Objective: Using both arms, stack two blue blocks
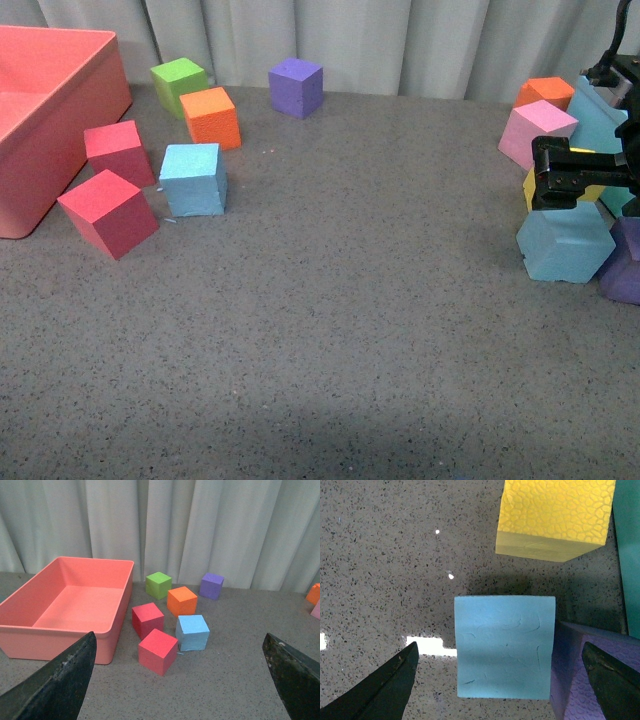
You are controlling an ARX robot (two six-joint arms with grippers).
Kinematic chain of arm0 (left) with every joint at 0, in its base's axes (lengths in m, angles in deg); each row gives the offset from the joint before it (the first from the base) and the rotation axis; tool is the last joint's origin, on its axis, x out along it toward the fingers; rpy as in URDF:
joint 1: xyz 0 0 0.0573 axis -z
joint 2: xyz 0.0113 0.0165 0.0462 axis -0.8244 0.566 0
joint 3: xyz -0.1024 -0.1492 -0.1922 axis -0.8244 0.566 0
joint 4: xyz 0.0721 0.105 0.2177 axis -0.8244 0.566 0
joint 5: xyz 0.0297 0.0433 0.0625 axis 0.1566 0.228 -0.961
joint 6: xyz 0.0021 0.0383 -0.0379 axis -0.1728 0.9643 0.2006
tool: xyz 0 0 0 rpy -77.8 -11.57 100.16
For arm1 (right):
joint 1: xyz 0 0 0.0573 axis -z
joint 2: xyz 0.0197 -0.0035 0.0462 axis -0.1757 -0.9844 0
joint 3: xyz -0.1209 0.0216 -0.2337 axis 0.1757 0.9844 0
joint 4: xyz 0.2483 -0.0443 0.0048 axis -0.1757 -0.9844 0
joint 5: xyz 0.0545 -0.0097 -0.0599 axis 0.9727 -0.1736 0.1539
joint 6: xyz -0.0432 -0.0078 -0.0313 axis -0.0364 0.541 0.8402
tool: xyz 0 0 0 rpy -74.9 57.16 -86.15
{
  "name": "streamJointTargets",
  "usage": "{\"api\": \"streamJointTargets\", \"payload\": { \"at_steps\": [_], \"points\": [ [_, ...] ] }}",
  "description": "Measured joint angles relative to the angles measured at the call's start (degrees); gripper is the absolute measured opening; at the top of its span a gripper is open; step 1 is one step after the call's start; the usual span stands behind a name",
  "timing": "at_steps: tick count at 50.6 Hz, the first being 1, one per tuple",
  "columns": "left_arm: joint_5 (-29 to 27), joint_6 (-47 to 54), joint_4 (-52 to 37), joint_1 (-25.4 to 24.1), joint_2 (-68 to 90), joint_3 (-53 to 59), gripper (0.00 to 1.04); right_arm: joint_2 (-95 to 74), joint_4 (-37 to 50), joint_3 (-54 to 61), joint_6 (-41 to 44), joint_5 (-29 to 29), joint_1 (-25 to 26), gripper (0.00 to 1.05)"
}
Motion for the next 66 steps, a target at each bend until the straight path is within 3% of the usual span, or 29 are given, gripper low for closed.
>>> {"api": "streamJointTargets", "payload": {
  "at_steps": [38, 55, 66],
  "points": [
    [0.0, 0.0, 0.0, 0.0, 0.0, 0.0, 0.98, -7.6, -4.3, -6.7, -2.1, -0.9, -0.4, 0.95],
    [0.0, 0.0, 0.0, 0.0, 0.0, 0.0, 0.98, -9.4, -6.1, -7.9, -2.4, -1.0, -0.5, 0.51],
    [0.0, 0.0, 0.0, 0.0, 0.0, 0.0, 0.98, -6.5, -6.7, -8.2, -3.4, 1.2, -2.2, 0.44]
  ]
}}
